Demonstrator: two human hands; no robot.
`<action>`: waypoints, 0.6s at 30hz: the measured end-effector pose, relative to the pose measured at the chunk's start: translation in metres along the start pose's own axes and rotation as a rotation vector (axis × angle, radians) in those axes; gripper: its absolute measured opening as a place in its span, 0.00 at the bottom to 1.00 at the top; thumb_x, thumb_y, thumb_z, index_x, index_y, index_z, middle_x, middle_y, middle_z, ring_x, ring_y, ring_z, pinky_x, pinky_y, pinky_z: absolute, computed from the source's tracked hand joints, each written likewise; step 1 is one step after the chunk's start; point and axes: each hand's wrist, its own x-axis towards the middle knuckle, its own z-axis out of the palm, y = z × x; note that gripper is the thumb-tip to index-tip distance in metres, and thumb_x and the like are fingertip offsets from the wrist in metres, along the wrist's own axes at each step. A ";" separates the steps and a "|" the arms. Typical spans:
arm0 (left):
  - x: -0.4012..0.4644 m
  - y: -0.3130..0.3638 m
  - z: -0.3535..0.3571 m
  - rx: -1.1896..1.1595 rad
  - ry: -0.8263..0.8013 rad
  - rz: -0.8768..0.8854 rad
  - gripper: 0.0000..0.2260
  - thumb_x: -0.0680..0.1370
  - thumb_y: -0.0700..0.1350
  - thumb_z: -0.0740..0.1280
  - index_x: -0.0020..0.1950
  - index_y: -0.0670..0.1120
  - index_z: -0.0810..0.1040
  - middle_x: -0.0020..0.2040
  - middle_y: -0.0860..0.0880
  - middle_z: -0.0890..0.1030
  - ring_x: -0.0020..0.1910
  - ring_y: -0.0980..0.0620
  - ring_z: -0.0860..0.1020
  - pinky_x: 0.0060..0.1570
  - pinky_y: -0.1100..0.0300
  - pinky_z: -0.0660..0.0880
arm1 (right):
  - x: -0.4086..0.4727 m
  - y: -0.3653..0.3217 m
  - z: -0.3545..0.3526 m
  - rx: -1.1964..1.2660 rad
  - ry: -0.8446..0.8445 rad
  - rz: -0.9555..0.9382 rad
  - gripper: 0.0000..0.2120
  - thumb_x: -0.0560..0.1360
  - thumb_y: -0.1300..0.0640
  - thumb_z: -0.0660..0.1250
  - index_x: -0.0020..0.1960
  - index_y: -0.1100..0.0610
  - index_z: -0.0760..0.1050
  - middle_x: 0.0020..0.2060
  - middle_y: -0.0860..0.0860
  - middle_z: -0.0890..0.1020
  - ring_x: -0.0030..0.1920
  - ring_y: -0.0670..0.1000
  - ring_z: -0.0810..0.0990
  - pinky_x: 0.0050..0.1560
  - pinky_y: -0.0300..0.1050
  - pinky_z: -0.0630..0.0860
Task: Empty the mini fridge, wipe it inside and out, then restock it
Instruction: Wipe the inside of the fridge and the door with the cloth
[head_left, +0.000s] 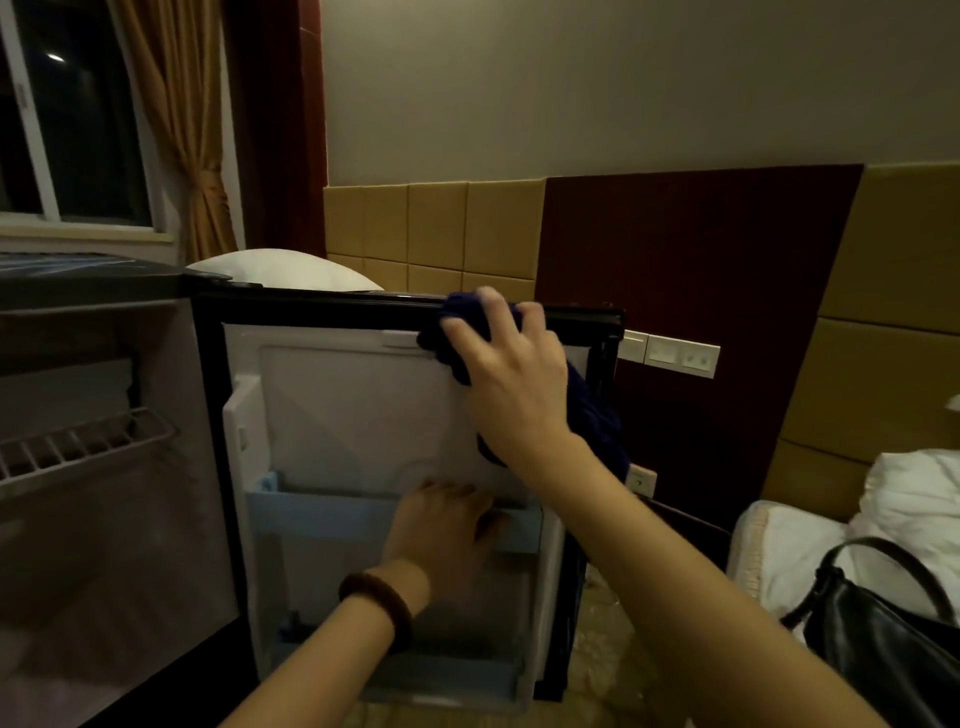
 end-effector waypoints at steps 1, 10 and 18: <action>0.000 0.000 -0.001 -0.004 -0.005 -0.006 0.19 0.80 0.56 0.50 0.59 0.51 0.75 0.58 0.50 0.78 0.57 0.50 0.74 0.54 0.60 0.64 | -0.003 0.009 -0.003 -0.003 0.002 0.010 0.16 0.72 0.58 0.56 0.55 0.54 0.77 0.58 0.59 0.77 0.47 0.62 0.75 0.35 0.48 0.72; -0.005 0.000 0.001 -0.051 0.097 0.004 0.15 0.80 0.55 0.53 0.52 0.49 0.76 0.50 0.49 0.79 0.50 0.49 0.74 0.49 0.57 0.63 | -0.080 0.076 0.005 -0.072 0.139 0.197 0.28 0.61 0.71 0.68 0.57 0.54 0.69 0.60 0.56 0.66 0.49 0.63 0.72 0.33 0.47 0.74; -0.001 -0.004 0.006 -0.118 0.151 0.057 0.15 0.78 0.58 0.55 0.49 0.52 0.78 0.46 0.51 0.81 0.46 0.49 0.77 0.42 0.59 0.63 | -0.055 0.085 -0.008 0.098 0.120 0.226 0.23 0.65 0.67 0.69 0.59 0.56 0.71 0.60 0.60 0.72 0.52 0.62 0.72 0.37 0.42 0.68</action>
